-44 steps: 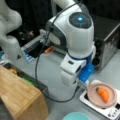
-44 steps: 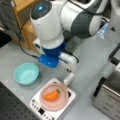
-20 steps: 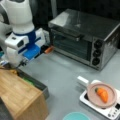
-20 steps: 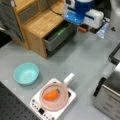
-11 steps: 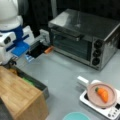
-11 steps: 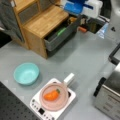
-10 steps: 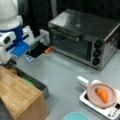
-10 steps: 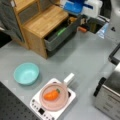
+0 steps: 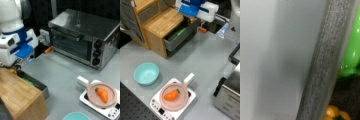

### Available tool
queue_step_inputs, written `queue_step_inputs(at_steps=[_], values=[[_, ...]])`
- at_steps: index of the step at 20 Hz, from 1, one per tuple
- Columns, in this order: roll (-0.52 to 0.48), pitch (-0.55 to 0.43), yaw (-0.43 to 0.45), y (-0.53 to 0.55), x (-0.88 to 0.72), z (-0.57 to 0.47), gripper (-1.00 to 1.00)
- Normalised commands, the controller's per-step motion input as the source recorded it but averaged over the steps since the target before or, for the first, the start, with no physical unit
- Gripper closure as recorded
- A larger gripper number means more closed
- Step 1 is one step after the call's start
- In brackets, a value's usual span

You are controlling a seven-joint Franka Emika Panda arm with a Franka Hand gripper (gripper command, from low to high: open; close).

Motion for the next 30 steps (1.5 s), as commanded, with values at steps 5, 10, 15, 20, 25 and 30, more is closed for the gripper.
queue_step_inputs(at_steps=[5,10,15,20,25,30], values=[[0.122,0.201,0.025,-0.01,0.35,0.03,-1.00],[0.154,0.171,-0.014,0.00,0.10,0.07,-1.00],[0.192,0.135,-0.022,0.03,-0.05,0.01,-1.00],[0.182,0.065,-0.028,0.10,-0.12,-0.07,-1.00],[0.156,-0.034,-0.027,0.14,-0.15,-0.12,-1.00],[0.123,-0.081,-0.024,0.12,-0.13,-0.11,-1.00]])
